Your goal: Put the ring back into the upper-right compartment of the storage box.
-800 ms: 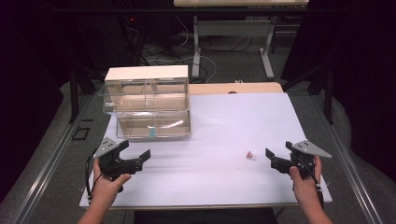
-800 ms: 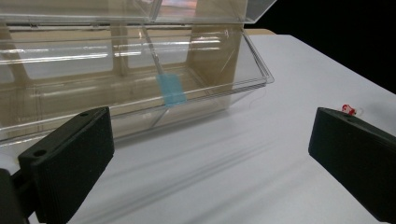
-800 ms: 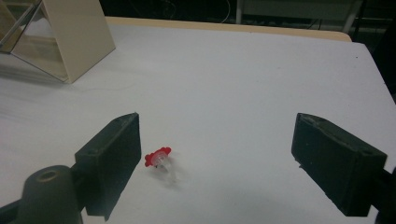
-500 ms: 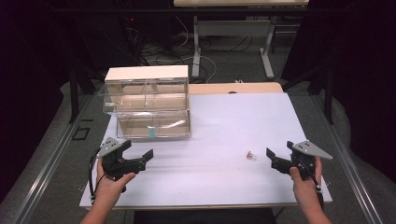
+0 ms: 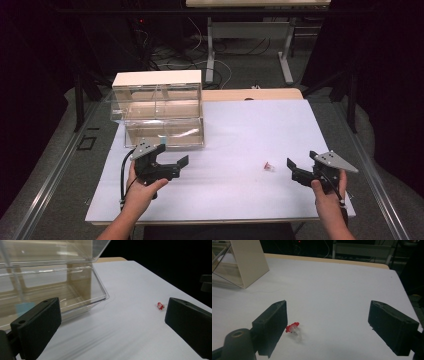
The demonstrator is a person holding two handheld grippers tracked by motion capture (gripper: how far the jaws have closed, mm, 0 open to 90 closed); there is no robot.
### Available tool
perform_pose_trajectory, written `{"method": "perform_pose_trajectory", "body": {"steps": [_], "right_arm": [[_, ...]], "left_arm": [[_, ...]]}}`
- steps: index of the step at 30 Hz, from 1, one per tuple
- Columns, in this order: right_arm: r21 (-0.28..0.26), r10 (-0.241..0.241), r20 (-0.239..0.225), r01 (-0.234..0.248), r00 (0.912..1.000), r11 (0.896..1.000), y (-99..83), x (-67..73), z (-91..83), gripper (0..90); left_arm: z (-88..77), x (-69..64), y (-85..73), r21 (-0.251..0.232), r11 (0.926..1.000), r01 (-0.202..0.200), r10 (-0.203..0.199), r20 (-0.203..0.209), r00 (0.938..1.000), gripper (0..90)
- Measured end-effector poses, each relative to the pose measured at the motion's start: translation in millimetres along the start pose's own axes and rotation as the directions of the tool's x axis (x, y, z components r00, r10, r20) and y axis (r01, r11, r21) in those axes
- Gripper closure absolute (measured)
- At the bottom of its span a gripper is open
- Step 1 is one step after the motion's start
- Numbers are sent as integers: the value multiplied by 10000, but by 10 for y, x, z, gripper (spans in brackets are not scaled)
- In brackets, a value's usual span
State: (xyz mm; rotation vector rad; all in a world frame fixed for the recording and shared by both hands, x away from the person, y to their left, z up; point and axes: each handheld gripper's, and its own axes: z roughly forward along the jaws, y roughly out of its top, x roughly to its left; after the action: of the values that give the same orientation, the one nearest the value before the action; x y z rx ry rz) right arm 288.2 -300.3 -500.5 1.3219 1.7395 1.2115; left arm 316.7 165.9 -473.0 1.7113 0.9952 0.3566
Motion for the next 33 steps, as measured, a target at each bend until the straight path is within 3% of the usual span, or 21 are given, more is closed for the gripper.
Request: {"method": "perform_pose_trajectory", "body": {"steps": [3,5,6,7,11,16,18,21,24,27,33], "right_arm": [[177,-140,-142,142,9998,9997,-12,-11,65,153],[578,-280,-75,284,9996,9979,-5,-9,118,154],[438,-364,-189,372,9992,9983,-7,-12,162,154],[652,-518,-384,543,9979,9964,-1,-11,183,158],[920,-1187,-670,1246,9907,9879,8,49,301,262],[1246,-1590,-1561,1791,9749,9759,12,155,419,390],[1337,-1928,-1662,2158,9671,9672,16,178,461,397],[1504,-1883,-1997,2200,9616,9638,13,206,527,397],[1818,-1993,-2352,2445,9513,9524,10,227,608,390],[1792,-2589,-2552,3087,9316,9341,-3,238,685,388],[2131,-2296,-2829,2944,9313,9316,-39,245,831,427]], "left_arm": [[28,-25,-20,87,9999,-88,87,108,9999,8],[27,-23,-36,119,9999,-74,73,108,9999,8],[22,-13,-43,125,9999,-63,61,148,9999,8],[18,-5,-52,82,10000,12,-13,137,9999,8],[-8,48,-76,57,9999,123,-124,181,9998,9],[-49,109,-104,11,9996,281,-281,387,9989,11],[-68,120,-110,16,9997,238,-238,419,9988,11],[-97,129,-112,17,9998,183,-184,333,9993,11],[-120,143,-116,-12,9999,165,-165,231,9996,11],[-132,152,-116,-63,9998,209,-208,194,9996,11],[-169,169,-123,13,9999,159,-159,163,9997,11]]}}
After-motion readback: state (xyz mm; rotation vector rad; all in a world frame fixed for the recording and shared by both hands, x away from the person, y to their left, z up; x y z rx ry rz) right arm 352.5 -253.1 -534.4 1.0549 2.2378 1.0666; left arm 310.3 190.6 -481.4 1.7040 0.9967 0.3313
